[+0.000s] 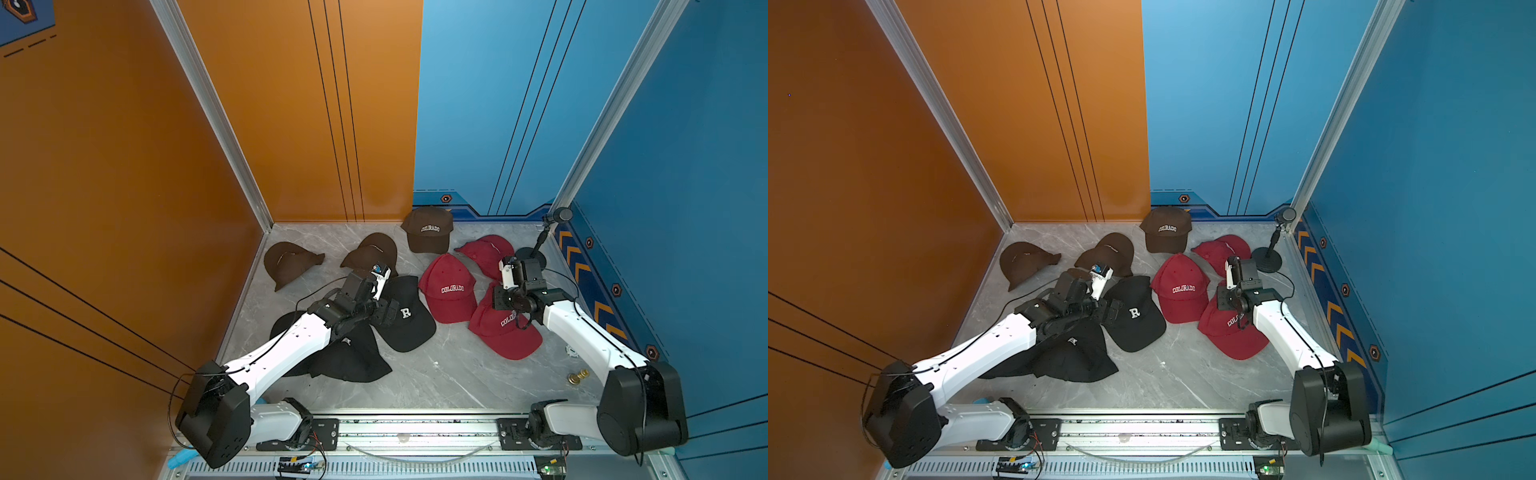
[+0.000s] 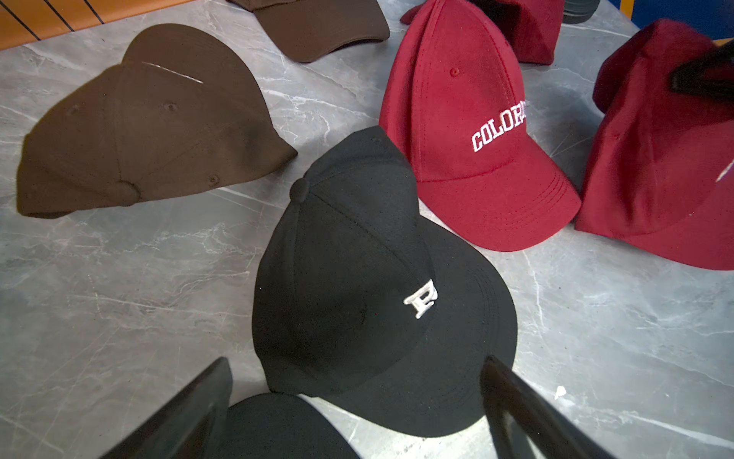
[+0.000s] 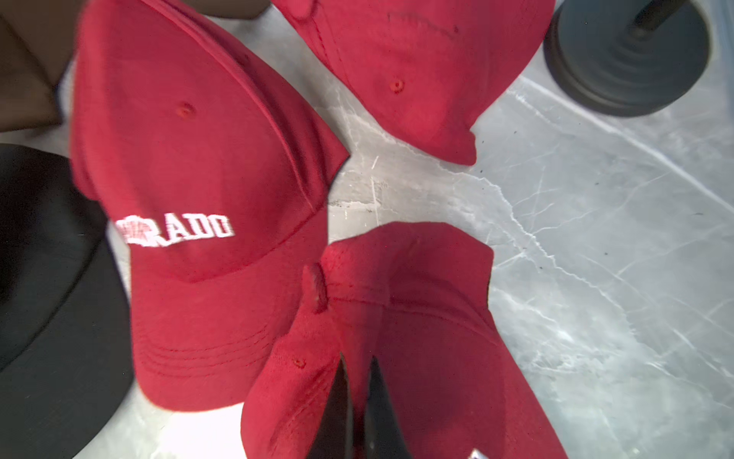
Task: Stack the baseball caps by color
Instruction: Pick up the baseball cap from the center of the board.
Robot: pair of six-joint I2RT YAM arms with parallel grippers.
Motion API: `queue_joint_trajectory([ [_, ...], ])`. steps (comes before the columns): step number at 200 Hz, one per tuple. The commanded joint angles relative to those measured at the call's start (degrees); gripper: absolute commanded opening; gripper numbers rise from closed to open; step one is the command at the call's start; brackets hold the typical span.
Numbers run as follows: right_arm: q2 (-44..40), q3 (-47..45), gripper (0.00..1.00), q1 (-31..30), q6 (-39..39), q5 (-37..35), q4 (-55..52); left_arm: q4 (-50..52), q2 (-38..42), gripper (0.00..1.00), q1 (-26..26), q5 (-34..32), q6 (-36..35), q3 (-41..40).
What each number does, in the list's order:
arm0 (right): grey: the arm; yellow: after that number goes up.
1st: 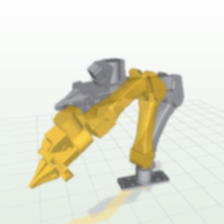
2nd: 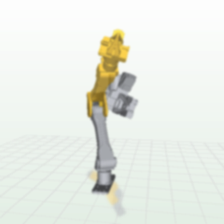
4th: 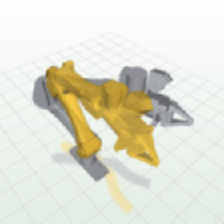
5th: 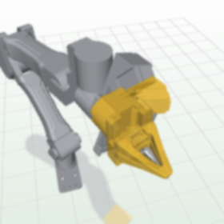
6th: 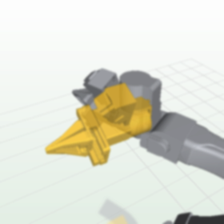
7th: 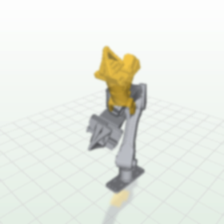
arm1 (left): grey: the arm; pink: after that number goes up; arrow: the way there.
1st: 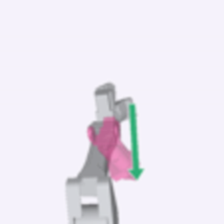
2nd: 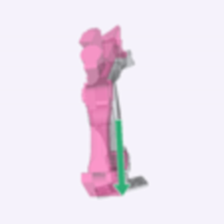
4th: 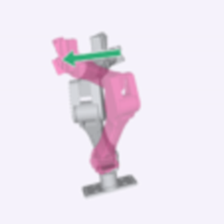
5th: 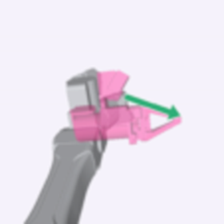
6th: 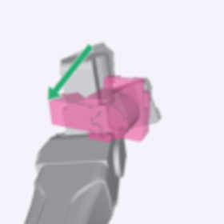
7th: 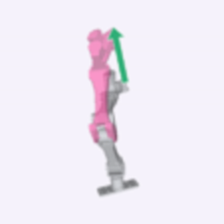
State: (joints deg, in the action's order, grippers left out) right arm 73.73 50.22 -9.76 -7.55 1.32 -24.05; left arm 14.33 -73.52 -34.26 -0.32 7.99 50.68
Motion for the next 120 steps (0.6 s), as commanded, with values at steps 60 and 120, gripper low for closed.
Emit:
queue_joint_trajectory([
  [60, -14.4, 6.1, 0.00, -4.6, -6.1, -11.2, -12.1, -1.8, 9.1, 0.98, 0.8, -6.8, 0.2, -6.3],
  [120, -11.6, 12.7, 0.00, -7.3, -9.6, -12.9, -10.6, -2.9, 20.3, 0.98, 0.9, -13.2, 1.6, -14.2],
])
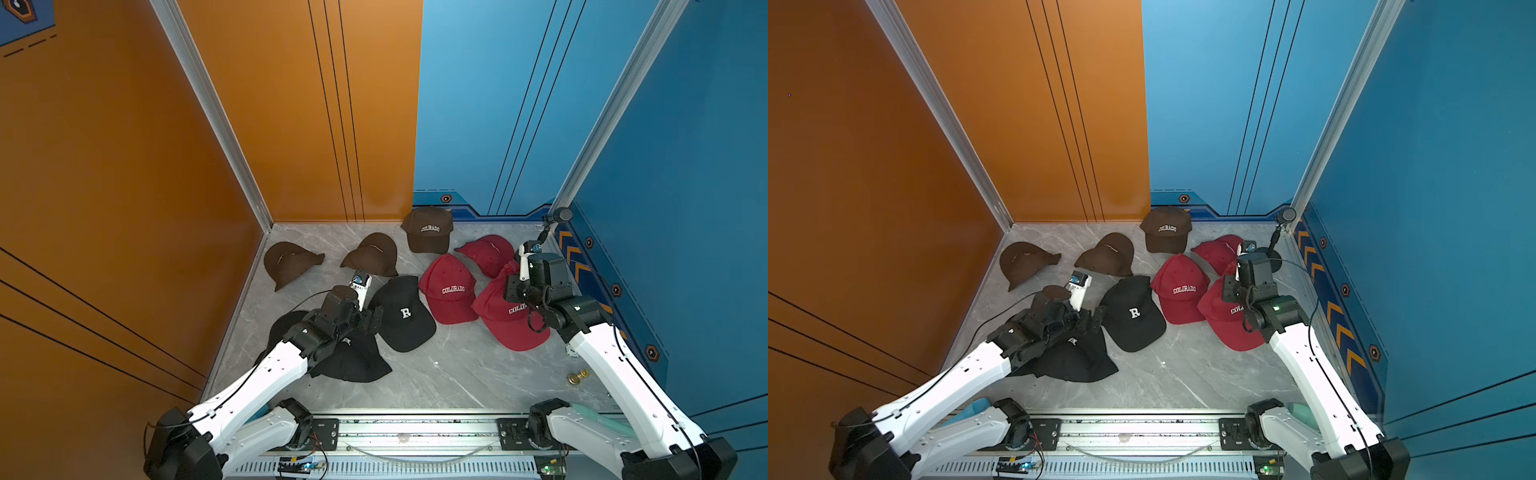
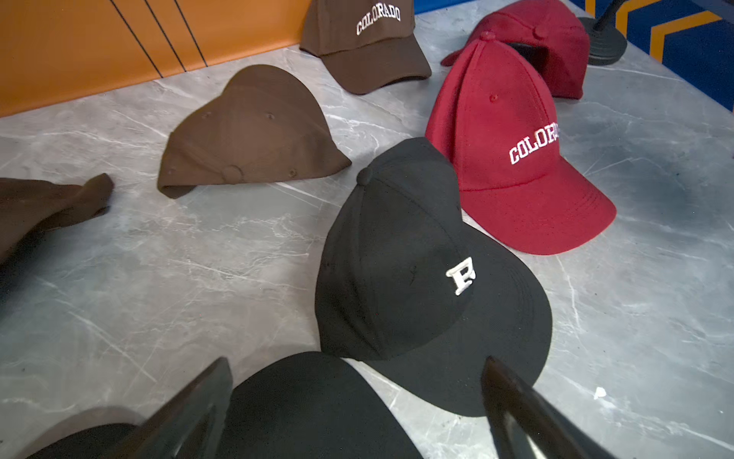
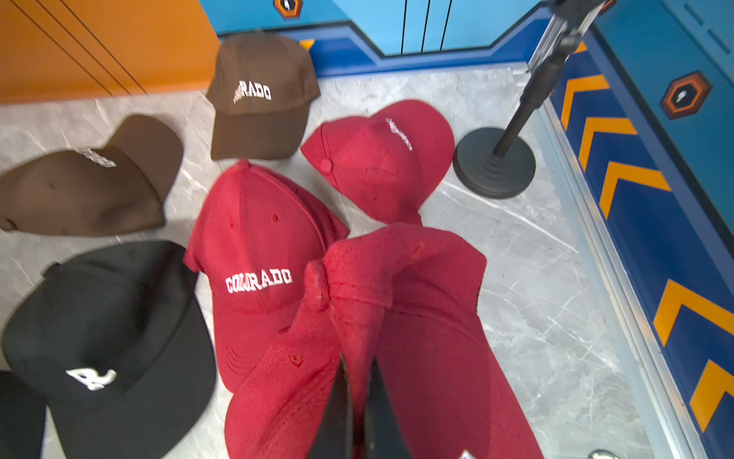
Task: Stack the baseball caps by color
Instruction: Pick up the baseball cap from the center of the board, then place the baseball cap on the baseball cap.
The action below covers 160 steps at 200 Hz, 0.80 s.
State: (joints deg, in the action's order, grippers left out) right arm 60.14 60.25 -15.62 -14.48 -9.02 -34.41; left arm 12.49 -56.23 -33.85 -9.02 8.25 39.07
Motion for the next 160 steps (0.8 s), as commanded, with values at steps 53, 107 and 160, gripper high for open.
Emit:
queue_joint_trajectory([
  [53, 8.5, 4.5, 0.00, -5.2, -6.6, -6.8, 6.9, -1.1, 9.3, 0.98, 0.5, -8.3, 2.7, -7.1],
  [107, 17.2, 8.2, 0.00, -8.9, -9.9, -9.9, 14.3, -4.6, 8.9, 0.98, 1.6, -7.6, 2.5, -7.9],
  [160, 24.1, 11.7, 0.00, -11.0, -12.8, -10.4, 17.9, -5.0, 7.6, 0.98, 2.2, -6.7, 2.5, -7.9],
])
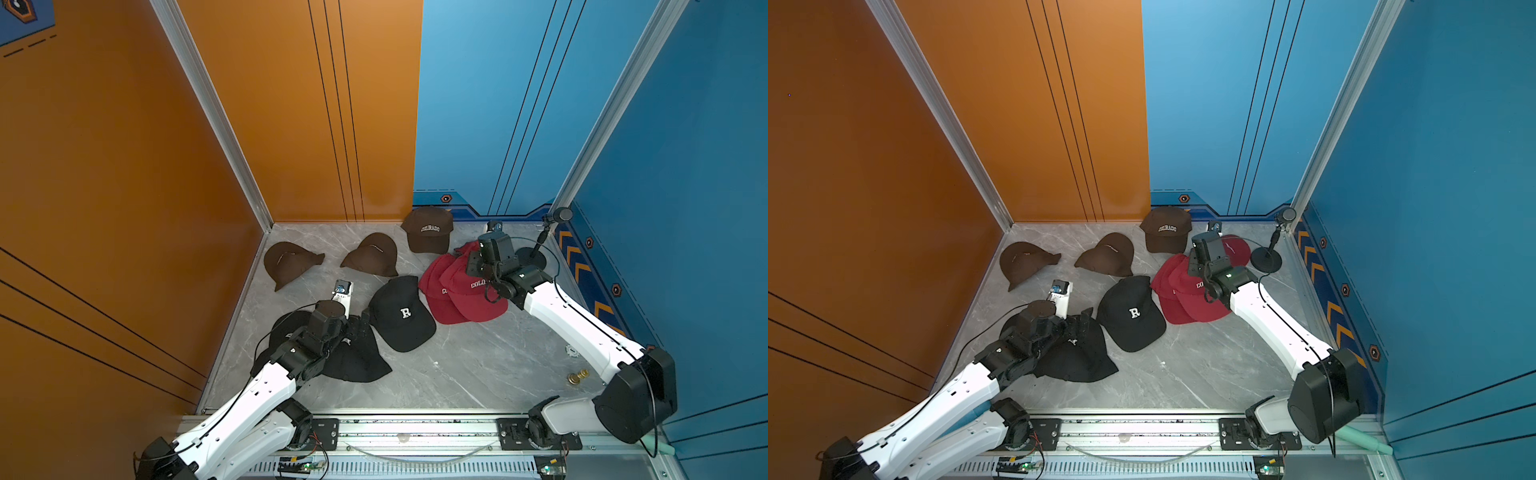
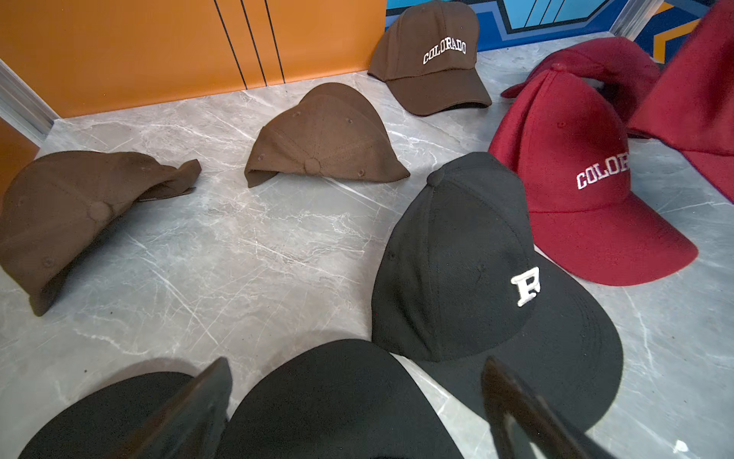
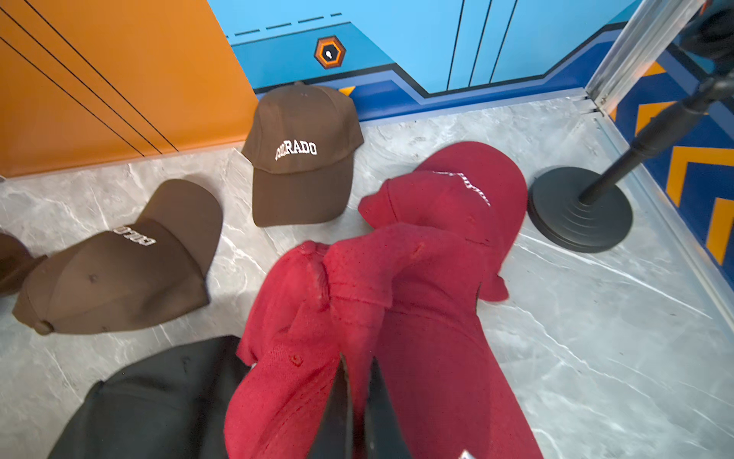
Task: Stack the baseball caps by color
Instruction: Place the baseball cap on the baseball cap.
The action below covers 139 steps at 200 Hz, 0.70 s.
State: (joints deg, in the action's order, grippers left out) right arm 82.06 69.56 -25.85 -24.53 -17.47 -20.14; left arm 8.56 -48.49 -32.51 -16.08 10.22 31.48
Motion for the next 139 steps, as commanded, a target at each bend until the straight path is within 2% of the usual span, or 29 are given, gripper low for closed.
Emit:
queue_joint_trajectory([
  [1, 2.3, 2.4, 0.00, -0.8, -2.8, -1.9, 3.7, -1.1, -0.2, 0.98, 0.9, 0.4, 0.5, -0.4],
  [139, 13.4, -2.3, 0.02, -3.1, -8.3, -3.4, 15.4, -1.8, -1.8, 0.98, 2.5, 2.8, 1.1, -0.1],
])
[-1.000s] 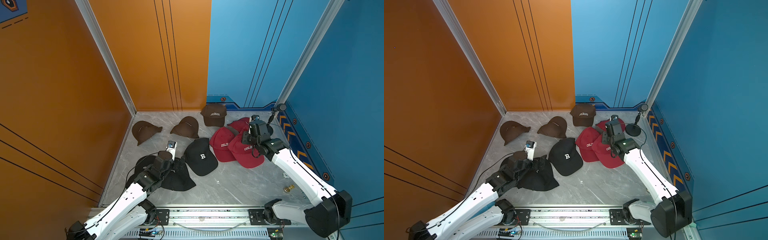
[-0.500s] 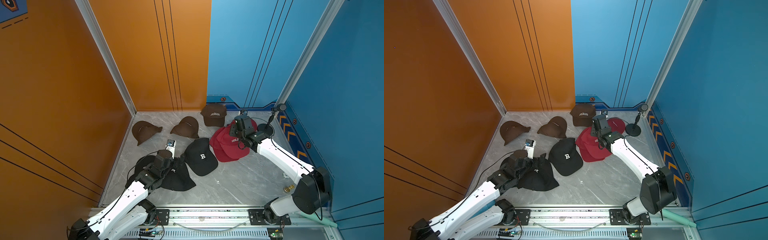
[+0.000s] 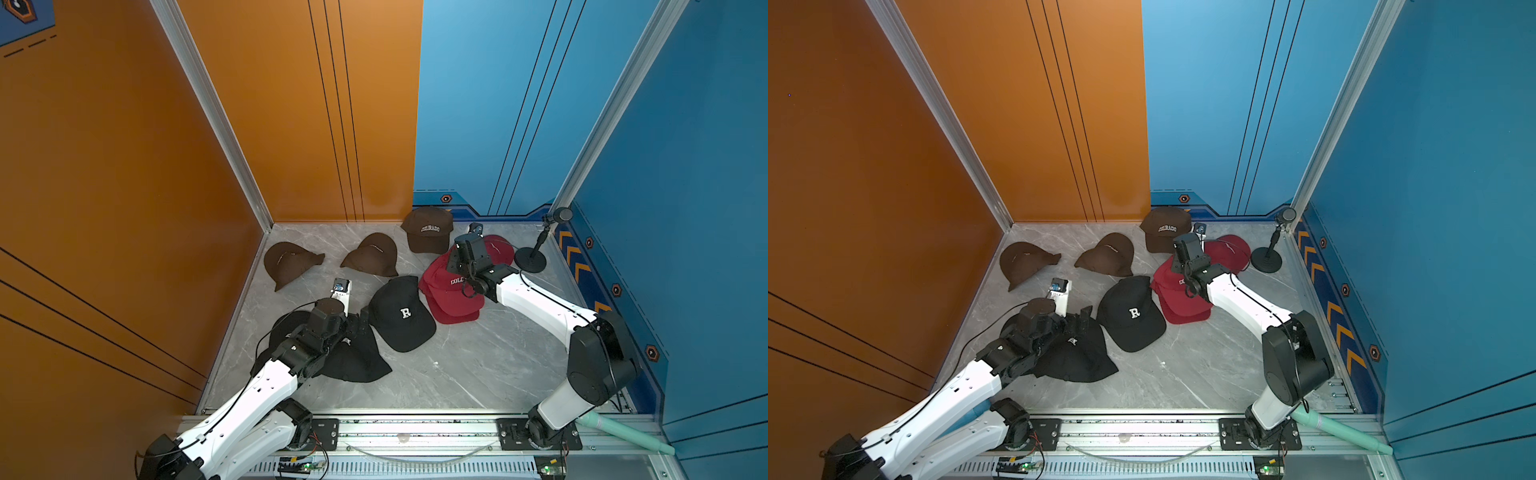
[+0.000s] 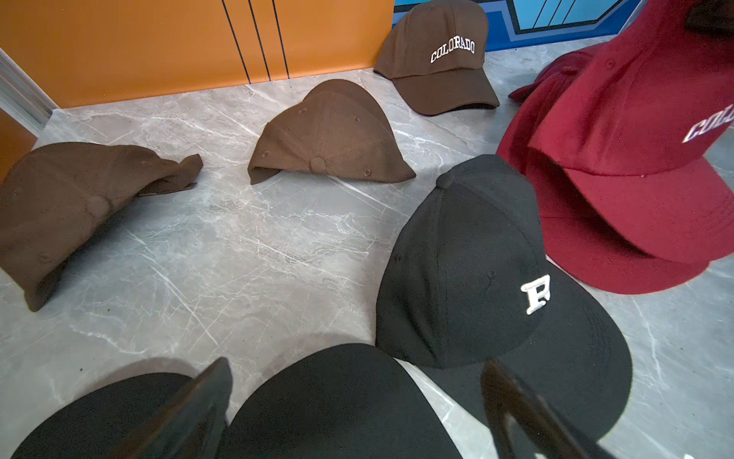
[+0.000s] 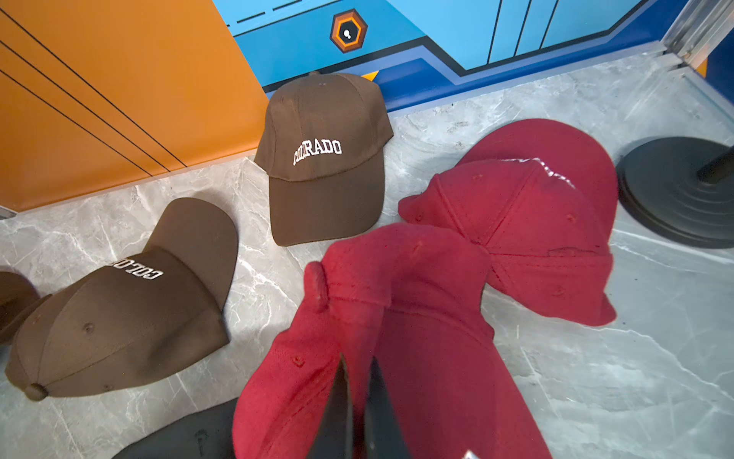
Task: Stack the baseball caps by color
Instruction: Place the baseball cap on the baseball cap.
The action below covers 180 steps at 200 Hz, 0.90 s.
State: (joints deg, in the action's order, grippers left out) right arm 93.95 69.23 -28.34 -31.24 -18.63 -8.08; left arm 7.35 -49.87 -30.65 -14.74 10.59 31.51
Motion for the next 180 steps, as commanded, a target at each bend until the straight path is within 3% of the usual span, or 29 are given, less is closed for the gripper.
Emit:
queue_joint_trajectory([
  [1, 1.6, -2.1, 0.02, -0.6, -1.7, -2.3, 3.3, -0.6, -0.4, 0.98, 0.7, 1.5, 0.7, -0.1],
  [48, 3.3, -4.8, 0.07, -0.9, -2.4, -2.6, 6.4, -0.9, -1.1, 0.98, 0.9, 2.3, 0.8, 0.1],
  [109, 2.1, -5.1, 0.54, -0.9, -1.6, -0.1, 7.2, -0.7, -1.4, 0.98, 1.3, 2.8, 0.9, 0.4],
  [152, -1.8, -3.8, 0.68, 0.1, 1.7, 4.6, 4.1, -0.5, -1.7, 0.98, 1.4, 3.4, 0.8, 1.2],
  [180, 0.0, -3.0, 0.73, 0.7, 2.3, 9.2, 3.9, -0.4, -1.9, 0.98, 1.5, 4.1, 0.9, 1.6],
])
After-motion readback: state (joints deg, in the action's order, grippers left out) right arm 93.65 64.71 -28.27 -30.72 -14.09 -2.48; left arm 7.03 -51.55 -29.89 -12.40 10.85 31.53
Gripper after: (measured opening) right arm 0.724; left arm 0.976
